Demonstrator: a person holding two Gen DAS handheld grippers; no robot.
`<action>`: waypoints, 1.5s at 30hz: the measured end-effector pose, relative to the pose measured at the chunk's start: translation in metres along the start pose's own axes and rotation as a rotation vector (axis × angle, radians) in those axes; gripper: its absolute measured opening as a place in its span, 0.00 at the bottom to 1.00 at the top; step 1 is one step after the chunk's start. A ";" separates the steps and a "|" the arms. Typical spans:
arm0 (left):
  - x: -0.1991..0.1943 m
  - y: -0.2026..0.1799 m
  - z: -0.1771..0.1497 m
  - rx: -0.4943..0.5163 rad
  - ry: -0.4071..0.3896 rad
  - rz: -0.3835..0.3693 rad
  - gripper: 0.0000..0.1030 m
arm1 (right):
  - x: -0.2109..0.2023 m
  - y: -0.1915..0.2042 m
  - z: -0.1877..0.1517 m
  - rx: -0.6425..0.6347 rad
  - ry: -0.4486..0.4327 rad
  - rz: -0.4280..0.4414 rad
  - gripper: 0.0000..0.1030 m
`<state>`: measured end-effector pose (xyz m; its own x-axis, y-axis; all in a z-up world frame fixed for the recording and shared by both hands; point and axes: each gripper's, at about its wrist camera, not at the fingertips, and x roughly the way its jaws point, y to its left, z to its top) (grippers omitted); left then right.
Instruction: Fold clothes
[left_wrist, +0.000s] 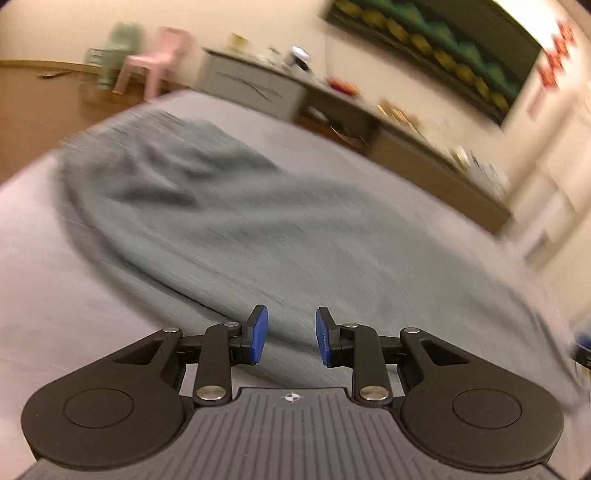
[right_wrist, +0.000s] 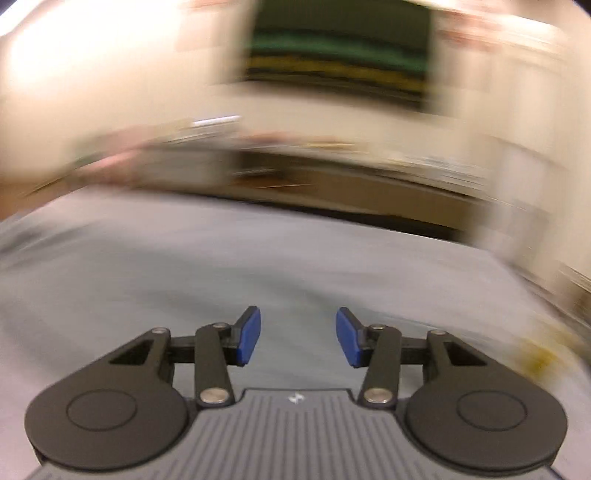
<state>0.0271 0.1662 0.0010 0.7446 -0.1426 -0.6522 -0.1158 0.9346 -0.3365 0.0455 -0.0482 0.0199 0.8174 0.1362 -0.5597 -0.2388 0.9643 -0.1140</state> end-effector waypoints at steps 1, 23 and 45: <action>0.004 -0.003 -0.002 0.013 0.014 -0.008 0.28 | 0.012 0.023 0.005 -0.067 0.019 0.074 0.43; 0.032 -0.024 0.005 0.132 0.027 0.053 0.28 | 0.047 0.135 -0.015 -0.456 0.244 0.524 0.04; 0.132 0.103 0.181 -0.071 -0.009 0.440 0.24 | 0.121 -0.221 -0.029 0.349 0.268 -0.271 0.40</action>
<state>0.2324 0.3027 0.0026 0.6203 0.2667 -0.7377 -0.4677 0.8807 -0.0748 0.1826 -0.2511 -0.0464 0.6514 -0.1478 -0.7442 0.1893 0.9815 -0.0292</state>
